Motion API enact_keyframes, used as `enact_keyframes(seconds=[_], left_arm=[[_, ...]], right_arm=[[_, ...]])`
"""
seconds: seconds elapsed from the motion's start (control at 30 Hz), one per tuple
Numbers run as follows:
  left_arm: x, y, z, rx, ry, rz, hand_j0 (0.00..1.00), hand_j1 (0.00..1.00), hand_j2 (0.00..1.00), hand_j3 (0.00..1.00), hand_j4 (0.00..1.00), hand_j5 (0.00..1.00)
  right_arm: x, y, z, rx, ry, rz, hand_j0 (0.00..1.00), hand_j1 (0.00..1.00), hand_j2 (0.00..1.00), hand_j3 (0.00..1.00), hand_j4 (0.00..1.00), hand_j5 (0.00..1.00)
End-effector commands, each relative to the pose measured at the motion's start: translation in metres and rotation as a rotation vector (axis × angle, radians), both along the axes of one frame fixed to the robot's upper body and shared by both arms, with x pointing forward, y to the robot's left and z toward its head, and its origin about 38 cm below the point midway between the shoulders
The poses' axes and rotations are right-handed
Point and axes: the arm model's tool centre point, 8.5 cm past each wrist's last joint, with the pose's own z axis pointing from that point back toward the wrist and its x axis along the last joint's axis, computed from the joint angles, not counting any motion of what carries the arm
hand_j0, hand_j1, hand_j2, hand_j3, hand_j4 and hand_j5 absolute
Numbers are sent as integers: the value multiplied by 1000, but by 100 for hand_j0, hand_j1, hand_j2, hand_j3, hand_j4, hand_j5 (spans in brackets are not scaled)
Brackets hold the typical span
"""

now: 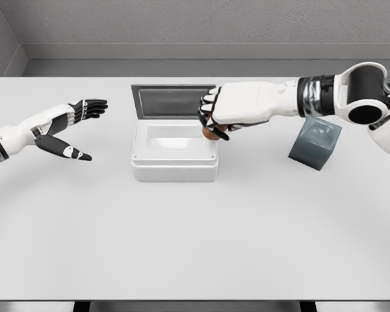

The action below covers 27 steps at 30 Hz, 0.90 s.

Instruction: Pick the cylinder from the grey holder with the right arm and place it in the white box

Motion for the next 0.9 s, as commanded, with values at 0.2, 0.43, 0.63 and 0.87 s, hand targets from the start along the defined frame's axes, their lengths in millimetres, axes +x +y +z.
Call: enact_keyframes(seconds=[0.2, 0.43, 0.63, 0.87], left_arm=[[0, 10, -14, 61, 25, 23, 100, 100, 100, 100, 100, 100], [-1, 4, -22, 63, 42, 10, 100, 100, 100, 100, 100, 100], [-1, 3, -22, 64, 42, 8, 100, 100, 100, 100, 100, 100], [-1, 3, -22, 64, 42, 9, 100, 100, 100, 100, 100, 100]], right_arm=[[7, 13, -8, -1, 30, -25, 19, 19, 19, 19, 19, 19], [16, 14, -16, -6, 54, -47, 19, 19, 19, 19, 19, 19], [17, 17, -16, -1, 55, -44, 19, 19, 19, 19, 19, 19], [21, 16, -24, -13, 74, -58, 19, 19, 19, 19, 19, 19]])
